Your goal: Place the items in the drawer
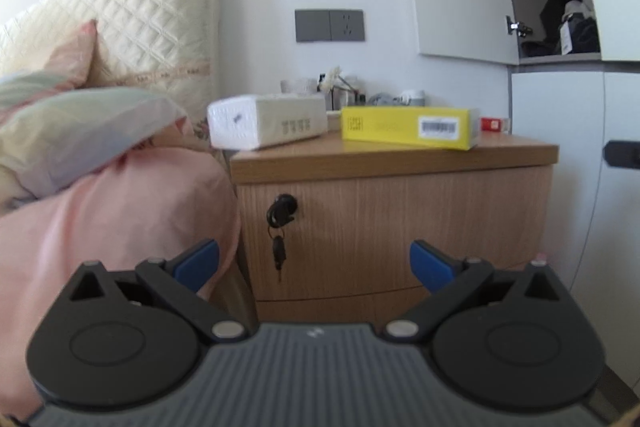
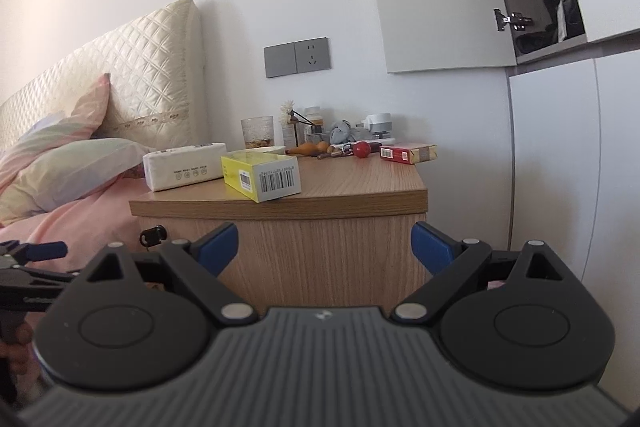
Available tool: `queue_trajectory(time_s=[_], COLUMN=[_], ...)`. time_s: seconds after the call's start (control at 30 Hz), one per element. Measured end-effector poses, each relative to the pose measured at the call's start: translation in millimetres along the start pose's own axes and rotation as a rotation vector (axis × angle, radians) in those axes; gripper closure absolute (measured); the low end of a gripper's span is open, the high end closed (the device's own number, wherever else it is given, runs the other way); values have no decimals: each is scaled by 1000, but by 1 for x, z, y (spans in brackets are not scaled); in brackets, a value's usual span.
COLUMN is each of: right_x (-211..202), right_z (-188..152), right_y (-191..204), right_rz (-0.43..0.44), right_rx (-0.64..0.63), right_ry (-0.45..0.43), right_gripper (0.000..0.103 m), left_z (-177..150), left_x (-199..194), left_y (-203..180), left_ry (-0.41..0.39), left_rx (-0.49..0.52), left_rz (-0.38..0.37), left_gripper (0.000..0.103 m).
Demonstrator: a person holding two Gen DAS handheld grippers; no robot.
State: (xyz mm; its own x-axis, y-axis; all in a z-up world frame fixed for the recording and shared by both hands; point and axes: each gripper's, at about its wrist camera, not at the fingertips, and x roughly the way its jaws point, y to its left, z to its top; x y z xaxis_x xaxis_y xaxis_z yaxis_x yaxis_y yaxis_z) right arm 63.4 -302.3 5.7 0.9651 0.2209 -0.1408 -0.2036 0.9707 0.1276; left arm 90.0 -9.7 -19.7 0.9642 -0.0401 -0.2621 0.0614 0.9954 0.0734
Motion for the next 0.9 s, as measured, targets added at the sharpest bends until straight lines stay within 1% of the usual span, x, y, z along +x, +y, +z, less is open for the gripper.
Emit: queue_trajectory(time_s=[0.13, 0.23, 0.37, 0.5, 0.57, 0.67, 0.77, 0.9], right_x=[19, 27, 35, 50, 64, 84, 97, 112], right_z=[-1, -1, 2, -3, -9, -17, -22, -29], right_y=[-18, -31, -45, -57, -64, -75, -85, -93], right_rz=[49, 64, 85, 112, 101, 122, 112, 123], right_rx=[32, 54, 84, 64, 69, 77, 102, 71], right_ry=[38, 61, 50, 17, 49, 93, 89, 91], right_gripper=[8, 8, 8, 8, 8, 8, 8, 8], left_z=[-7, -16, -23, -23, -23, -23, -23, -20], left_x=[32, 55, 83, 97, 102, 110, 119, 129], left_y=[9, 20, 33, 39, 38, 37, 39, 43], left_ry=[2, 7, 3, -5, -13, -15, -7, -1], left_rx=[-14, -28, -39, -33, -18, 1, 3, 3], left_rz=[-20, -35, -54, -58, -59, -56, -36, -33], left_gripper=[0, 0, 1, 0, 0, 0, 0, 0])
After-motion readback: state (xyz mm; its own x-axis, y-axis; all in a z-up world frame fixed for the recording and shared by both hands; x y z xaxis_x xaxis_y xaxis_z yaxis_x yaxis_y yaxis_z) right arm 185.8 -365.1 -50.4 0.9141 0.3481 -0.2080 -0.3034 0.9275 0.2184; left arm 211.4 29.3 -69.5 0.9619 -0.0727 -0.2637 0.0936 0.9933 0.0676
